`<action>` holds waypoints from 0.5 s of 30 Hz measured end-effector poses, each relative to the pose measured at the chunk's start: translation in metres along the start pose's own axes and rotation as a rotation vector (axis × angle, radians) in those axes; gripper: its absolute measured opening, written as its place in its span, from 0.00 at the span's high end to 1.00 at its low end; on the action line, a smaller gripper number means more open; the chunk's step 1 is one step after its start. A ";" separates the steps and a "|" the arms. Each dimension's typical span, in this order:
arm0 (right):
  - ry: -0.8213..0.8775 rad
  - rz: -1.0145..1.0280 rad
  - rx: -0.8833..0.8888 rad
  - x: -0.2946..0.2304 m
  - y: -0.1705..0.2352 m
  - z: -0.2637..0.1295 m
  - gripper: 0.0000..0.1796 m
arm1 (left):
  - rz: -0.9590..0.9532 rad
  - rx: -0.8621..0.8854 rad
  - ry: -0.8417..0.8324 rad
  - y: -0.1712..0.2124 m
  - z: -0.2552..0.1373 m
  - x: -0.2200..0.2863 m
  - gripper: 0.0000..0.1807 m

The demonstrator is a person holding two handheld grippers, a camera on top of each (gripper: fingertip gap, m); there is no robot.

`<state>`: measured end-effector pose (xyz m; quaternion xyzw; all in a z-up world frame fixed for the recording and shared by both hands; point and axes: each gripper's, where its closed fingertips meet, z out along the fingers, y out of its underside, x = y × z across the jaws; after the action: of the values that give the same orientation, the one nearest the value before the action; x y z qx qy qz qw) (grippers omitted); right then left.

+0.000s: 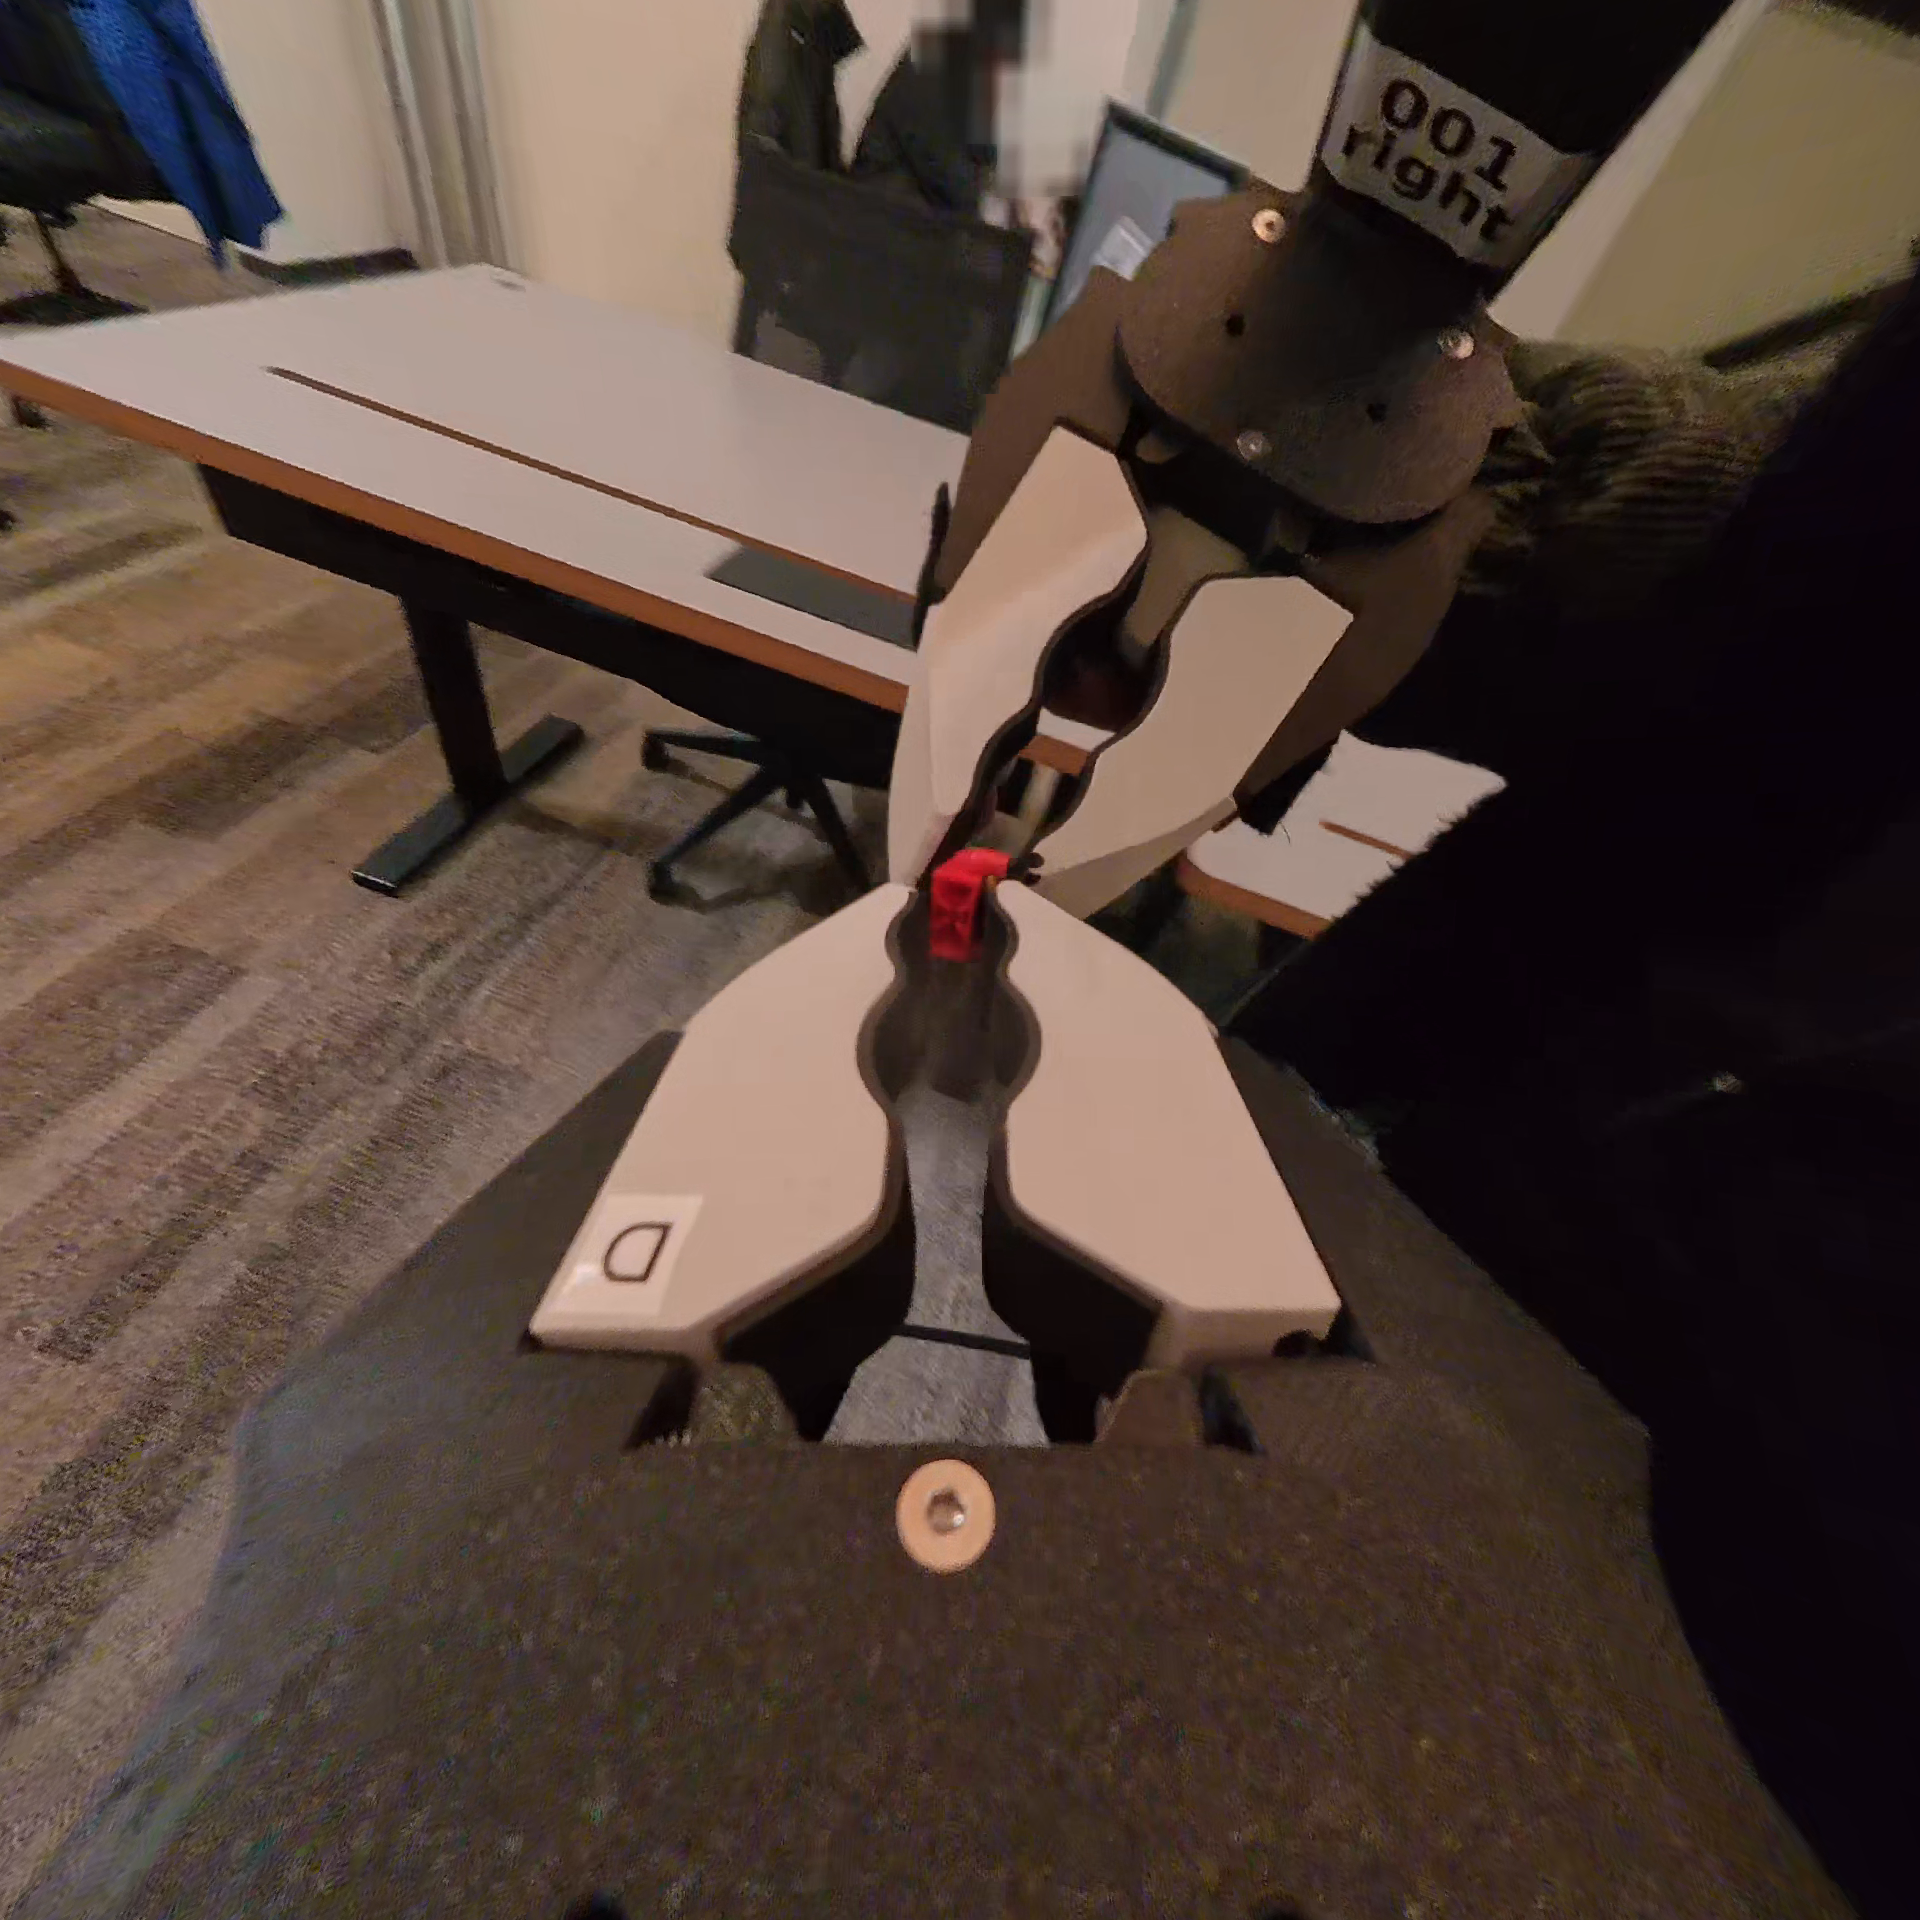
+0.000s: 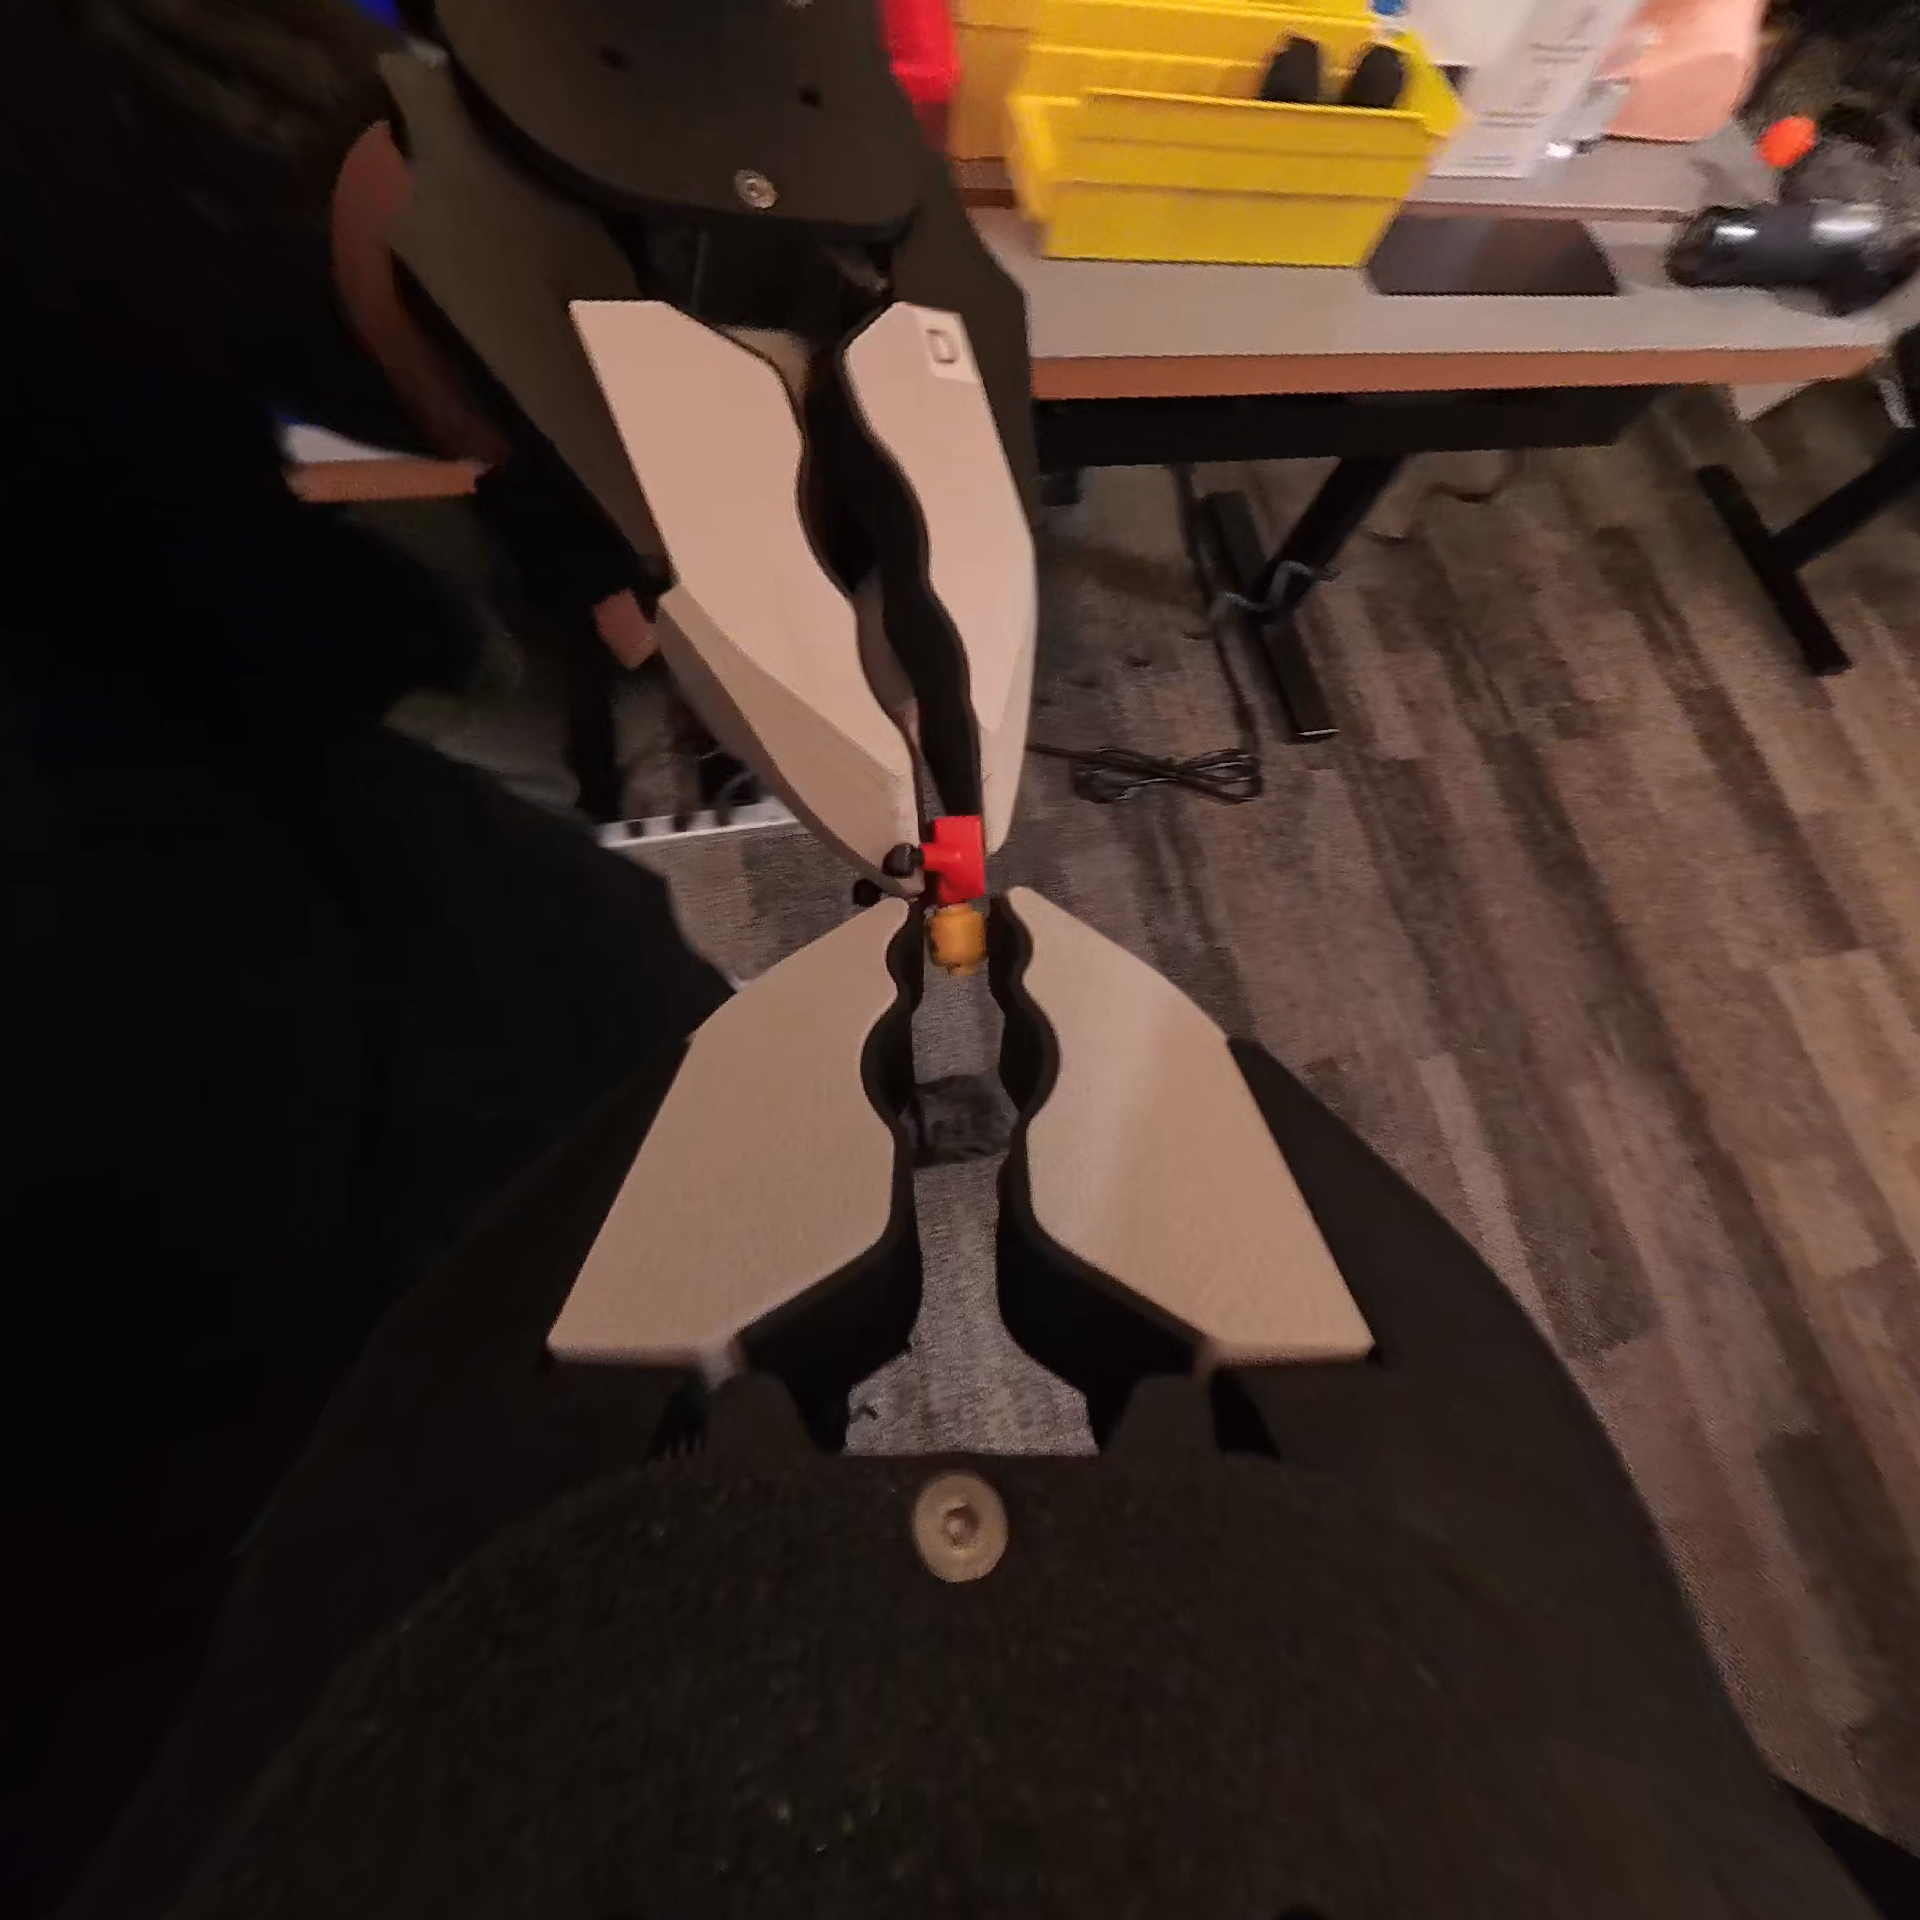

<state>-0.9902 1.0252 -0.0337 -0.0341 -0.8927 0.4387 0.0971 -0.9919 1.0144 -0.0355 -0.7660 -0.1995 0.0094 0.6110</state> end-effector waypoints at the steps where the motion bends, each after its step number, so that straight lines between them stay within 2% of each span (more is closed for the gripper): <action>1: 0.025 0.016 0.007 0.038 0.002 0.012 0.93 | -0.003 0.028 -0.020 -0.008 0.009 -0.037 0.96; 5: 0.159 0.081 0.055 0.207 0.000 0.053 0.94 | -0.027 0.121 -0.068 -0.051 0.039 -0.200 0.96; 8: 0.200 0.119 0.084 0.320 -0.022 0.073 0.93 | -0.082 0.170 -0.017 -0.104 0.053 -0.310 0.96; 12: 0.166 0.103 0.148 0.457 -0.058 0.096 0.93 | -0.097 0.181 0.038 -0.171 0.060 -0.430 0.96; 15: 0.089 0.033 0.179 0.540 -0.073 0.128 0.94 | -0.134 0.181 0.091 -0.204 0.061 -0.524 0.96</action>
<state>-1.5435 0.9602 0.0249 -0.0593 -0.8442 0.5161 0.1319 -1.5500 0.9410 0.0203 -0.6922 -0.2206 -0.0483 0.6854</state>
